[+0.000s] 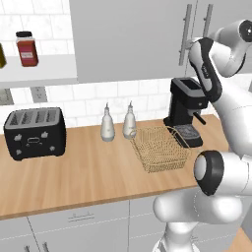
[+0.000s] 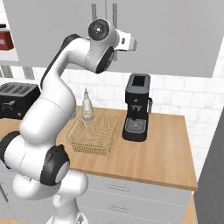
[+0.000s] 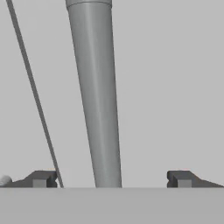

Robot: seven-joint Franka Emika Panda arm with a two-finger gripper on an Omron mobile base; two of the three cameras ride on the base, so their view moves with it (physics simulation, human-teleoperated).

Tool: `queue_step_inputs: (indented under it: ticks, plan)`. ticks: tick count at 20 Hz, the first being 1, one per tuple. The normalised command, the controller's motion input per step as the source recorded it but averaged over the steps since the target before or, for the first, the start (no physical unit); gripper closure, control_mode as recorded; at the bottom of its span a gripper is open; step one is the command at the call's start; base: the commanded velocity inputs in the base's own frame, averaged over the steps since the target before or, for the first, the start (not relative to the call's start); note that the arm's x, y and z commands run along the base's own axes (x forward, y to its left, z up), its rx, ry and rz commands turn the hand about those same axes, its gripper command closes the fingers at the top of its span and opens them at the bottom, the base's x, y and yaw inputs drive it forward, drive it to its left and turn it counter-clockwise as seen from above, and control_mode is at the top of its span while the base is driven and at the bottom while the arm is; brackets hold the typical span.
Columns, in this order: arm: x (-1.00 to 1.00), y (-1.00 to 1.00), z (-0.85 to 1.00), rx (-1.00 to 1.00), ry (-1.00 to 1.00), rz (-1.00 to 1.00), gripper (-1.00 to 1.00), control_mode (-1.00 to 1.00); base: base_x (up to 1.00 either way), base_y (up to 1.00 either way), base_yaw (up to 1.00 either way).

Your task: Open the cabinet, pick up the bread from the cabinet and place it in the basket. Then move the basket to the dining counter.

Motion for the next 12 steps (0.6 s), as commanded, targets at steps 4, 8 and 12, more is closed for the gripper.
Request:
queue_step_inputs:
  ticks: [4,8,12]
  plan:
    - [0.58,0.00,-0.21,0.00,-0.01,0.00,1.00,-1.00,0.00,0.00,0.00]
    - [0.81,0.07,-0.70,0.00,-0.06,0.00,1.00,-1.00,0.00,0.00,0.00]
    - [0.59,-0.25,-0.74,-0.06,-0.01,-0.01,1.00,-1.00,0.00,0.00,0.00]
